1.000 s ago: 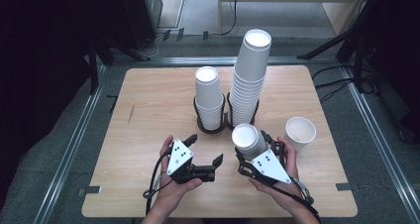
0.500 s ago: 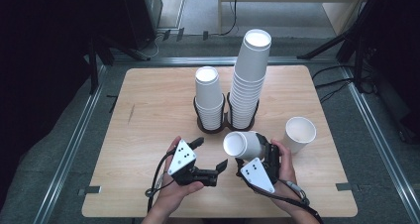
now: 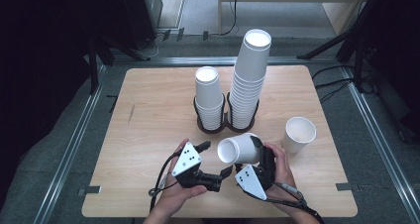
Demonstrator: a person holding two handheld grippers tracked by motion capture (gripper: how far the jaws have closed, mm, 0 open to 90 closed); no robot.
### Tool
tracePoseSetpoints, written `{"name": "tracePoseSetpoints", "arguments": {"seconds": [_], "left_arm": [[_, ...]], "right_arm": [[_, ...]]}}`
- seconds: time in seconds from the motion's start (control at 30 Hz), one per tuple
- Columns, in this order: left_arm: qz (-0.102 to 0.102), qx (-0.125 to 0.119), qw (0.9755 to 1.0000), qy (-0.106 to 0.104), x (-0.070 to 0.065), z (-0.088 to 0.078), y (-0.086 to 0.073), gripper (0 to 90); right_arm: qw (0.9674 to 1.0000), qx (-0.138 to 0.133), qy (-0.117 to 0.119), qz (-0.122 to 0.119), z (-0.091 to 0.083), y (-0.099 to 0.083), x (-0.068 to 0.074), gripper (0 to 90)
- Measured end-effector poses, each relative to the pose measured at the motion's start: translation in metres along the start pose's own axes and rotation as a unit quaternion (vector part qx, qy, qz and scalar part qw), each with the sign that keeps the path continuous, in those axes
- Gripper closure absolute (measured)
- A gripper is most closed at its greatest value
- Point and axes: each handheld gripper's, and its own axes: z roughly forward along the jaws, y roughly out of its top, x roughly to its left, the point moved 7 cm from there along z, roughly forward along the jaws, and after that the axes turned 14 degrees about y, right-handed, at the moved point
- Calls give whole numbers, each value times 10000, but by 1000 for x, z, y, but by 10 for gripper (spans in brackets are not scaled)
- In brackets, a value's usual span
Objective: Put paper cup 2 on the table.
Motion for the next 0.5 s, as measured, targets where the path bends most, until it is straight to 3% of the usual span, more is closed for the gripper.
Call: {"name": "tracePoseSetpoints", "arguments": {"seconds": [0.5], "left_arm": [[-2, 55, 9999, -143, -5, 0, -1, 30]], "right_arm": [[9990, -80, 205, -394, 0, 4, 11, 138]]}}
